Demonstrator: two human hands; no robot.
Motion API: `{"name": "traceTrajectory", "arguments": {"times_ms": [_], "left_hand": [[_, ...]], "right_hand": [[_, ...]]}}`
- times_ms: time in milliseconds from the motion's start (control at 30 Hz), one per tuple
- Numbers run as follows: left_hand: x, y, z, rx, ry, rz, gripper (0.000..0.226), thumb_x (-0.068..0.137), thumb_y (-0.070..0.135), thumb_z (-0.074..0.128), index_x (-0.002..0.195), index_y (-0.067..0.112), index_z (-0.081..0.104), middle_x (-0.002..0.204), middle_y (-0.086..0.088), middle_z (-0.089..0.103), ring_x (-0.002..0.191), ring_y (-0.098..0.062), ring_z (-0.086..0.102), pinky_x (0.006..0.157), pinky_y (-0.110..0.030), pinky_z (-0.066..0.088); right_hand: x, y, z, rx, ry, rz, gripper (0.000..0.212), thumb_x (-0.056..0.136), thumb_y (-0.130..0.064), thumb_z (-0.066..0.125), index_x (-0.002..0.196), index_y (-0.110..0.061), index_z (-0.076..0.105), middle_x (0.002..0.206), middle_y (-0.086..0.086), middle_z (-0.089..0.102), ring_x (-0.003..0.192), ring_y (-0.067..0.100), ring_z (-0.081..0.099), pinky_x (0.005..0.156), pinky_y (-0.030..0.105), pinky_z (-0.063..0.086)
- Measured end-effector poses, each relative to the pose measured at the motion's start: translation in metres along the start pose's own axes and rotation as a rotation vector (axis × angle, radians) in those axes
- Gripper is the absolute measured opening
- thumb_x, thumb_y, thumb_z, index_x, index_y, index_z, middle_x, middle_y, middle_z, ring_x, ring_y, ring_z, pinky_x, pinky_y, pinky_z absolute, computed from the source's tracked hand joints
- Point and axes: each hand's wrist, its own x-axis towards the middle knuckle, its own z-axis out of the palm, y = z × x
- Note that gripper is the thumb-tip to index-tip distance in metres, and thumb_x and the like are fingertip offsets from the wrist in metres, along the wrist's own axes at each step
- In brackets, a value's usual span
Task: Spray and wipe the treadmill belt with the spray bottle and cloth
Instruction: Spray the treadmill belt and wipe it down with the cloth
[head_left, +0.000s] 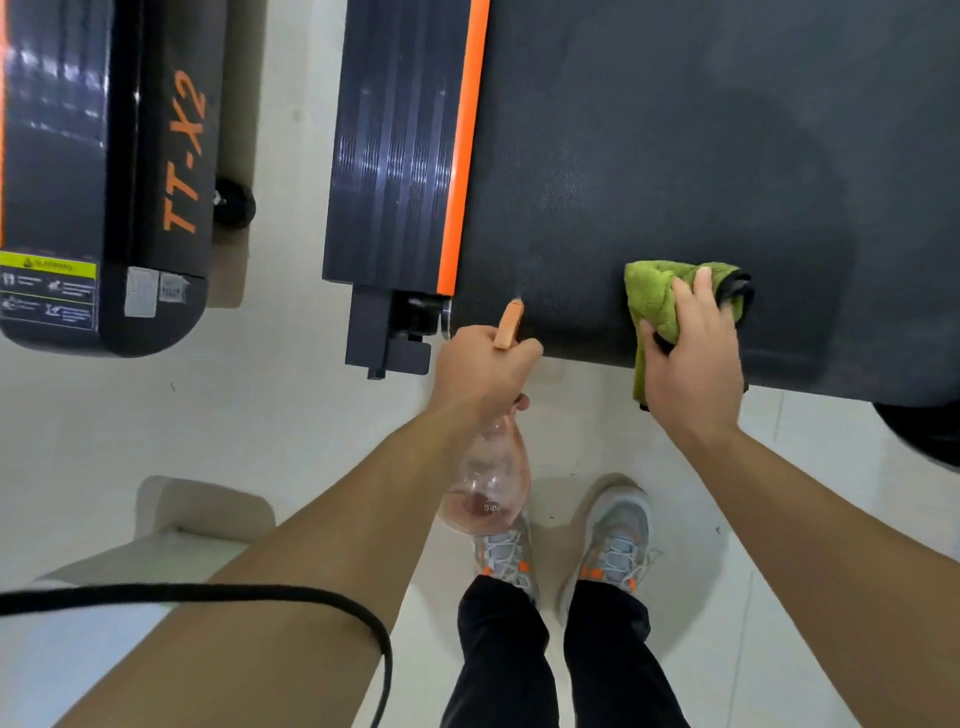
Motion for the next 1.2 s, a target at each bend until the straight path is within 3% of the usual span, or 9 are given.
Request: {"name": "traceTrajectory", "arguments": {"times_ms": [167, 367, 467, 633, 800, 933, 1000, 1100, 1200], "left_hand": [[-0.006, -0.02, -0.027, -0.049, -0.03, -0.064, 0.022, 0.09, 0.014, 0.066, 0.094, -0.007, 0.068, 0.085, -0.018, 0.069, 0.052, -0.022, 0.071, 0.062, -0.042, 0.061], [-0.009, -0.028, -0.054, -0.095, -0.019, -0.038, 0.015, 0.093, 0.017, 0.068, 0.09, 0.003, 0.07, 0.086, -0.015, 0.072, 0.051, -0.022, 0.069, 0.065, -0.043, 0.062], [-0.011, -0.021, -0.066, -0.167, 0.033, 0.007, 0.008, 0.093, 0.022, 0.069, 0.09, 0.015, 0.071, 0.099, -0.013, 0.074, 0.054, -0.022, 0.073, 0.075, -0.053, 0.063], [-0.004, -0.006, -0.077, -0.166, 0.105, 0.039, 0.01, 0.097, 0.024, 0.067, 0.089, 0.019, 0.071, 0.096, 0.001, 0.069, 0.064, -0.027, 0.076, 0.07, -0.039, 0.063], [-0.003, 0.006, -0.08, -0.198, 0.151, 0.067, 0.026, 0.101, 0.024, 0.063, 0.077, 0.036, 0.064, 0.104, -0.016, 0.074, 0.06, -0.021, 0.072, 0.074, -0.042, 0.064], [-0.013, 0.011, -0.079, -0.284, 0.17, 0.029, 0.049, 0.097, 0.02, 0.064, 0.056, 0.047, 0.069, 0.115, -0.014, 0.074, 0.055, -0.019, 0.07, 0.072, -0.041, 0.058], [-0.015, 0.012, -0.072, -0.252, 0.165, 0.021, 0.038, 0.096, 0.019, 0.065, 0.065, 0.04, 0.066, 0.109, -0.02, 0.074, 0.061, -0.024, 0.07, 0.072, -0.04, 0.06], [-0.016, 0.016, -0.057, -0.156, 0.115, 0.019, 0.013, 0.097, 0.02, 0.065, 0.085, 0.018, 0.07, 0.109, -0.022, 0.071, 0.057, -0.023, 0.072, 0.068, -0.038, 0.06], [-0.016, 0.025, -0.029, -0.05, 0.034, 0.069, 0.021, 0.1, 0.019, 0.062, 0.081, 0.03, 0.064, 0.108, -0.02, 0.071, 0.059, -0.025, 0.074, 0.064, -0.039, 0.061]], "right_hand": [[0.039, -0.056, 0.004, 0.027, -0.049, -0.143, 0.053, 0.101, -0.035, 0.057, 0.15, -0.021, 0.045, 0.167, -0.002, 0.028, 0.15, 0.033, 0.029, 0.115, 0.051, 0.037], [0.086, -0.129, 0.031, -0.095, -0.089, -0.392, 0.057, 0.101, -0.044, 0.053, 0.151, -0.019, 0.044, 0.166, 0.004, 0.03, 0.148, 0.036, 0.032, 0.121, 0.05, 0.029], [0.05, -0.113, 0.053, -0.244, -0.114, -0.657, 0.058, 0.095, -0.042, 0.056, 0.148, -0.017, 0.048, 0.162, 0.008, 0.038, 0.143, 0.041, 0.039, 0.117, 0.053, 0.032], [0.018, -0.009, 0.013, -0.546, -0.286, -1.14, 0.064, 0.09, -0.023, 0.058, 0.152, -0.024, 0.044, 0.166, 0.005, 0.029, 0.147, 0.043, 0.033, 0.12, 0.056, 0.028], [0.018, -0.027, 0.015, -0.448, -0.179, -0.657, 0.077, 0.083, -0.023, 0.074, 0.153, -0.016, 0.042, 0.165, 0.013, 0.031, 0.14, 0.051, 0.037, 0.113, 0.061, 0.035], [0.012, -0.089, 0.057, -0.357, -0.151, -0.777, 0.055, 0.095, -0.02, 0.043, 0.15, -0.015, 0.046, 0.163, 0.011, 0.035, 0.138, 0.048, 0.043, 0.114, 0.057, 0.034], [0.019, -0.085, 0.055, -0.432, -0.187, -0.922, 0.056, 0.098, -0.02, 0.033, 0.153, -0.017, 0.041, 0.165, 0.008, 0.031, 0.143, 0.045, 0.038, 0.118, 0.054, 0.031], [0.024, -0.034, 0.028, -0.514, -0.271, -1.098, 0.059, 0.097, -0.022, 0.044, 0.155, -0.02, 0.037, 0.167, 0.006, 0.025, 0.148, 0.044, 0.03, 0.121, 0.056, 0.027], [0.017, 0.043, -0.008, -0.43, -0.191, -0.773, 0.075, 0.086, -0.024, 0.072, 0.154, -0.02, 0.041, 0.165, 0.008, 0.03, 0.144, 0.048, 0.034, 0.116, 0.06, 0.033]]}}
